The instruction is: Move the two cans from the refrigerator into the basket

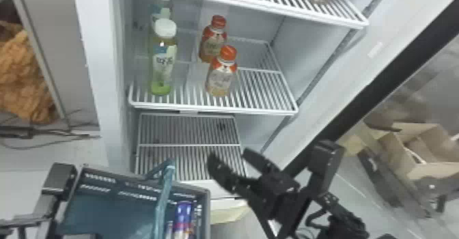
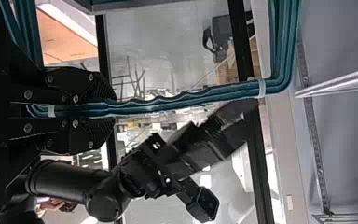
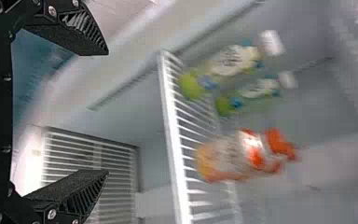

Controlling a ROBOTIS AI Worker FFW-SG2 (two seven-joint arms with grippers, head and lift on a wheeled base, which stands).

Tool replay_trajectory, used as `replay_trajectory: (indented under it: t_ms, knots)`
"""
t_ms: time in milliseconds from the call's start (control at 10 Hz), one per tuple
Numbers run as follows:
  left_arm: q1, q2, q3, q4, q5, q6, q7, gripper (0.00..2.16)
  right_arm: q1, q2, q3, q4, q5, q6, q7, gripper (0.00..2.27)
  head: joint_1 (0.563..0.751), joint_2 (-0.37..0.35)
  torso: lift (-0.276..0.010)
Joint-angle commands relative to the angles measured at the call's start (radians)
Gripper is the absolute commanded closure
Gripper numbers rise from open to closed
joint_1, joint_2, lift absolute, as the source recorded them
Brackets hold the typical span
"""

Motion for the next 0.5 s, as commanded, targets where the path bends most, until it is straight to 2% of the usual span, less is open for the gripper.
replay_trajectory:
  t_ms: [0, 200, 400]
  knots:
    - [0.000, -0.002, 0.006, 0.000, -0.009, 0.013, 0.000, 1.21, -0.007, 0.004, 0.004, 0.059, 0.007, -0.172, -0.001, 0.12, 0.695, -0.350, -0.266]
    - [0.000, -0.006, 0.010, 0.000, -0.013, 0.013, 0.000, 1.21, -0.036, 0.008, 0.018, 0.154, 0.046, -0.398, -0.015, 0.12, 0.695, -0.350, -0.266]
    - [0.000, -0.007, 0.010, 0.005, -0.013, 0.013, 0.002, 1.21, -0.066, 0.011, 0.034, 0.216, 0.118, -0.548, -0.044, 0.13, 0.695, -0.350, -0.266]
